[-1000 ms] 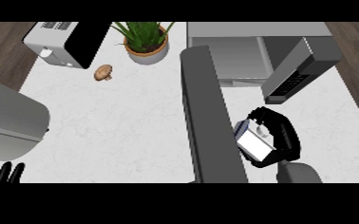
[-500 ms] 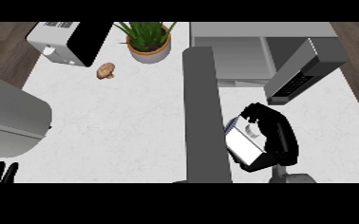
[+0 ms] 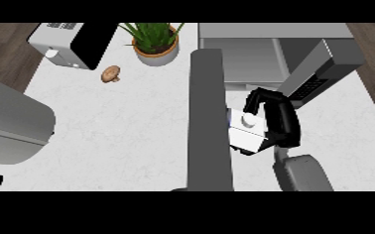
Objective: Pick up the milk, place it into the microwave and close the microwave
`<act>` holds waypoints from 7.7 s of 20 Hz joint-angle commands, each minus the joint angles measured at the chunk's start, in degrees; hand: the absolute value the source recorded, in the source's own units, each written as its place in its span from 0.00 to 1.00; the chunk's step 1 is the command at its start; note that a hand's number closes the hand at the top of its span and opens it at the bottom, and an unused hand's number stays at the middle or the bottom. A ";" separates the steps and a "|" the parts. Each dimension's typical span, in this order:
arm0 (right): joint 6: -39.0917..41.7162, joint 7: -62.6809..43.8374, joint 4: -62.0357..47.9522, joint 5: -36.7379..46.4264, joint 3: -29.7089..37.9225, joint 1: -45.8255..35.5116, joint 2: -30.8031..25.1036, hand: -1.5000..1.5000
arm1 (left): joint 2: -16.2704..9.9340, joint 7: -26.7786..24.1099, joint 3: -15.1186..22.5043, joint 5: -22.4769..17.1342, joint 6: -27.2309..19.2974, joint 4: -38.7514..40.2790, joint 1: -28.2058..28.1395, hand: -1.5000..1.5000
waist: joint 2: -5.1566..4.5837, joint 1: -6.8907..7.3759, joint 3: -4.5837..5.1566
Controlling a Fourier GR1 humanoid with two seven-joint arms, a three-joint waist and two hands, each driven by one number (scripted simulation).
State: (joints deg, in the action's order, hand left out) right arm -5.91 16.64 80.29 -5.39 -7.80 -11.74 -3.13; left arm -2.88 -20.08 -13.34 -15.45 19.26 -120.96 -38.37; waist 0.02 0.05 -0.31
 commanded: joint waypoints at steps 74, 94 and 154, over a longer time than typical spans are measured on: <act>-41.45 25.65 -76.75 15.11 13.55 -46.32 -9.14 0.00 | -3.87 1.45 -4.27 1.95 4.66 17.52 19.20 0.00 | -4.02 8.57 -0.03; -39.02 24.43 -76.64 16.20 13.30 -47.22 -6.72 0.00 | -3.40 0.16 -3.66 3.82 4.74 19.95 19.60 0.00 | -3.02 7.47 0.02; 21.11 31.39 -18.66 -5.27 16.07 11.47 -7.23 0.00 | 2.87 5.59 26.45 28.37 1.04 22.37 29.50 1.00 | 0.22 -1.09 0.39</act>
State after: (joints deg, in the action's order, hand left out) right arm 12.18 51.75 52.01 -7.02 7.49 -5.58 -8.99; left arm -0.10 -14.90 11.13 9.42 21.56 -100.65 -12.16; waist 0.29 -1.32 0.08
